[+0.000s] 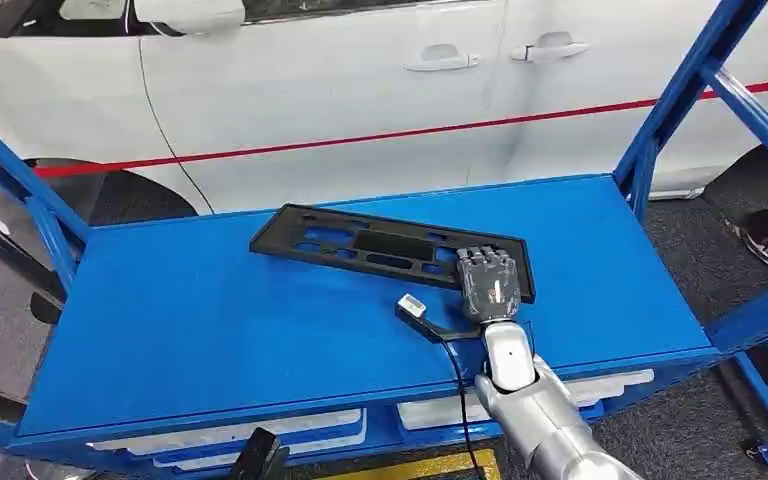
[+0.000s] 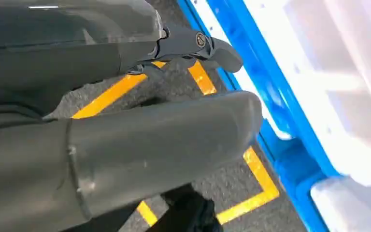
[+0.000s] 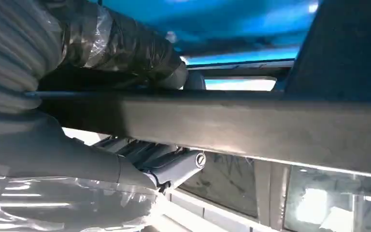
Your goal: Take the parts from the cabinet and place them on the table.
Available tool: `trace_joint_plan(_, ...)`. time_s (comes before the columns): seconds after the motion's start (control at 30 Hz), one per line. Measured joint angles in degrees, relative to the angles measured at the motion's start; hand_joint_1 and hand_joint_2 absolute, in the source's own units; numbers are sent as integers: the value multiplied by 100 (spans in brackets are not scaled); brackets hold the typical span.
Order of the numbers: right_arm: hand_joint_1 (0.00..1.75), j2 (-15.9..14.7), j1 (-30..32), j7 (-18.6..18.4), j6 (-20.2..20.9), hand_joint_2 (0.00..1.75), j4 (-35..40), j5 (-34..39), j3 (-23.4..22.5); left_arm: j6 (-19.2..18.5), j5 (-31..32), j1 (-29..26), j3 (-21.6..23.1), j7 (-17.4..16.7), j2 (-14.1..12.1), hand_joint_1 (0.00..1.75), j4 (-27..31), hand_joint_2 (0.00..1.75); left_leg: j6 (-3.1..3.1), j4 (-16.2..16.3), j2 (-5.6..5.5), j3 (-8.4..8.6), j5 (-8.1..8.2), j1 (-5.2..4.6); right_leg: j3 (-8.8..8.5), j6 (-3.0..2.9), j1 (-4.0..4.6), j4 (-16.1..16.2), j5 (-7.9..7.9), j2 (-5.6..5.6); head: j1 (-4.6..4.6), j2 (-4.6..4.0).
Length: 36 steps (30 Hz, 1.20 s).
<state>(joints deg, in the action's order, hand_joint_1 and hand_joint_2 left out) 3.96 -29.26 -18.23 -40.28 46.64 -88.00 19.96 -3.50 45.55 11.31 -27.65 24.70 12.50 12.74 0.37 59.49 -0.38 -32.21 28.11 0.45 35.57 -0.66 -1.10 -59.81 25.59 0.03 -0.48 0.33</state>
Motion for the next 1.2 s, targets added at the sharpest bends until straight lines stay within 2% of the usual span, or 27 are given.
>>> trace_joint_plan(0.03,175,2,-1,41,2,175,17,0,-24,-2,0,3,0,2,2,0,0,0,-29,247,7,-104,166,0,-17,-34,-4,14,3,-6,-4,0)
trace_joint_plan(0.1,175,24,32,228,2,175,63,9,-90,9,-37,-1,0,11,0,0,0,0,-72,1151,7,-539,597,18,-16,-51,7,13,11,-6,-4,0)
trace_joint_plan(0.13,175,39,67,329,4,175,126,15,-168,13,-44,-11,0,20,0,0,0,0,-79,1580,7,-761,729,18,-16,-57,15,12,15,-6,-2,0)
trace_joint_plan(0.17,175,42,97,396,4,175,153,28,-214,13,-53,-20,0,24,0,0,0,0,-76,1722,7,-853,704,18,-19,-61,21,11,18,-4,-4,0)
trace_joint_plan(0.2,175,59,130,516,4,175,199,46,-262,13,-70,-26,0,42,-2,0,0,0,-62,1579,7,-808,543,17,-28,-61,26,11,19,2,-2,0)
trace_joint_plan(0.23,175,76,172,654,9,175,277,83,-325,18,-96,-25,0,55,-2,0,0,0,-43,1250,7,-669,324,17,-35,-61,31,10,22,6,-2,0)
trace_joint_plan(0.3,175,164,266,1068,9,175,549,276,-516,79,-122,-23,0,74,-2,0,0,0,36,191,8,-194,-219,9,-56,-48,38,11,32,15,-2,0)
trace_joint_plan(0.37,175,292,310,1632,9,175,894,515,-749,234,-157,-20,0,112,-2,0,0,0,81,-85,-3,-97,-172,-39,-9,7,57,1,16,36,-2,0)
trace_joint_plan(0.43,175,453,402,2215,7,175,1359,764,-997,400,-177,-54,-2,182,-7,0,0,0,100,-70,-11,-126,-176,-60,1,68,34,23,-1,27,-2,0)
trace_joint_plan(0.47,175,562,435,2538,4,175,1677,899,-1137,497,-184,-70,-2,219,-9,0,0,0,134,-110,-13,-116,-199,-62,-14,102,36,48,-10,28,-2,0)
trace_joint_plan(0.5,175,649,445,2735,2,175,1955,979,-1224,562,-190,-81,-2,249,-2,0,0,0,185,-221,1,-48,-258,18,-4,141,55,25,39,19,-2,0)
trace_joint_plan(0.53,175,691,436,2819,2,175,2179,1055,-1259,610,-201,-79,-4,280,-2,0,0,0,203,-261,1,-16,-272,-1,41,160,55,-133,152,14,2,0)
trace_joint_plan(0.6,175,787,494,2966,2,175,2612,1230,-1300,673,-223,-72,-7,356,-2,0,0,0,233,-248,5,-10,-267,-6,432,169,49,-978,584,13,4,0)
trace_joint_plan(0.63,175,824,563,3046,4,175,2810,1320,-1318,686,-225,-78,-7,387,-4,0,0,0,248,-238,2,-10,-256,-13,656,178,43,-1415,735,14,0,0)
trace_joint_plan(0.67,175,835,617,3144,4,175,2965,1424,-1322,695,-225,-86,-7,402,-6,0,0,0,253,-229,-5,-10,-244,-16,799,180,38,-1660,763,13,2,0)
trace_joint_plan(0.7,175,852,658,3229,7,175,3092,1532,-1322,682,-236,-94,-9,417,-9,0,0,0,248,-215,-13,-6,-231,-16,819,180,36,-1638,665,13,2,0)
trace_joint_plan(0.73,175,874,683,3298,9,175,3194,1594,-1322,662,-243,-97,-9,431,-11,0,0,175,236,-193,-15,-4,-209,-16,719,176,35,-1361,445,12,2,0)
trace_joint_plan(0.8,175,961,705,3351,9,175,3411,1617,-1305,586,-291,-86,-11,465,-11,0,0,175,197,-114,-15,7,-136,-15,235,150,33,-340,-98,6,0,0)
trace_joint_plan(0.83,175,979,704,3359,11,175,3468,1622,-1283,546,-306,-83,-11,468,-11,0,0,175,165,-84,-10,-17,-97,-24,116,122,40,-130,-11,10,2,0)
trace_joint_plan(0.87,175,1021,710,3370,11,175,3516,1624,-1242,518,-335,-60,-11,470,-15,0,0,175,130,-23,-9,-41,-74,-55,123,99,58,-69,-23,12,-4,0)
trace_joint_plan(0.97,175,1058,725,3361,17,175,3573,1663,-1178,362,-343,-58,-11,457,-42,0,2,175,66,-73,-8,-27,-73,-44,131,21,81,-77,-12,23,2,0)
trace_joint_plan(1.0,175,1078,724,3357,18,175,3576,1663,-1132,279,-363,-54,-13,446,-85,0,4,175,28,-40,-5,-49,-15,-36,101,-20,37,-27,-33,16,0,0)
trace_joint_plan(1.03,175,1110,724,3357,20,175,3576,1663,-1078,202,-404,-51,-13,444,-98,0,4,175,-4,97,1,-75,85,-27,79,-47,37,-14,-25,12,-2,0)
trace_joint_plan(1.07,175,1145,724,3357,20,175,3576,1663,-1030,170,-444,-49,-22,446,-109,0,4,175,-33,410,3,-208,274,-23,71,-71,35,-12,-19,10,-2,0)
trace_joint_plan(1.13,175,1165,740,3370,22,175,3576,1681,-973,229,-409,-62,-48,444,-118,0,4,175,-77,1328,3,-661,675,-7,67,-94,44,-19,-3,0,-2,0)
trace_joint_plan(1.17,175,1165,751,3375,22,175,3573,1700,-953,303,-348,-81,-48,411,-122,0,4,175,-85,1638,3,-832,746,-7,67,-101,47,-22,3,-2,-2,0)
trace_joint_plan(1.2,175,1165,765,3377,22,175,3573,1703,-935,349,-296,-104,-48,385,-133,0,4,175,-83,1688,3,-888,666,-7,61,-100,47,-25,8,-1,-2,0)
